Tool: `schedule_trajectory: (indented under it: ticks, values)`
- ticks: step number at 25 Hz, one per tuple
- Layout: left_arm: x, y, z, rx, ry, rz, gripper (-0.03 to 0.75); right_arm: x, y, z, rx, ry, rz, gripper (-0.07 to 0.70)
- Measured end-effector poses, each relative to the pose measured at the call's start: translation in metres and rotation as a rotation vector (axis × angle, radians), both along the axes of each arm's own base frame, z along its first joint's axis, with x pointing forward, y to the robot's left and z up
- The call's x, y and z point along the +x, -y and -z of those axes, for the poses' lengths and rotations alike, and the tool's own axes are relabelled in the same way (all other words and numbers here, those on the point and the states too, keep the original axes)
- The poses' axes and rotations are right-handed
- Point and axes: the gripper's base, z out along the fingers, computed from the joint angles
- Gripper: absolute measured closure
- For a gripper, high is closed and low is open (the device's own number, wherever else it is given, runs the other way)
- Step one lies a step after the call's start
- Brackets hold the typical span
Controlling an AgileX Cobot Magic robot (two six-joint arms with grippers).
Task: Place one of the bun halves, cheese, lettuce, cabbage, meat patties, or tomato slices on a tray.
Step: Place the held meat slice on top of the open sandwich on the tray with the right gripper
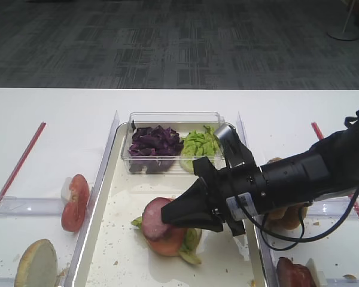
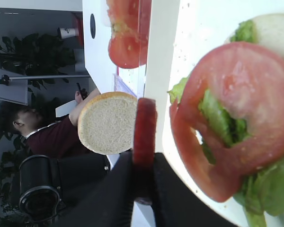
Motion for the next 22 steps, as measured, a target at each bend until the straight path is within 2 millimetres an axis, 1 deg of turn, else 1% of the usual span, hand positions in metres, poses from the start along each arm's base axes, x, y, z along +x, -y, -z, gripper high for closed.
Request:
schedule_trajectory:
  ticks: [22]
  values:
    - [0.0,0.0,0.0,0.0,0.0,0.0,0.223,0.0044,0.004,0.0066,-0.078,0.01,0.042,0.499]
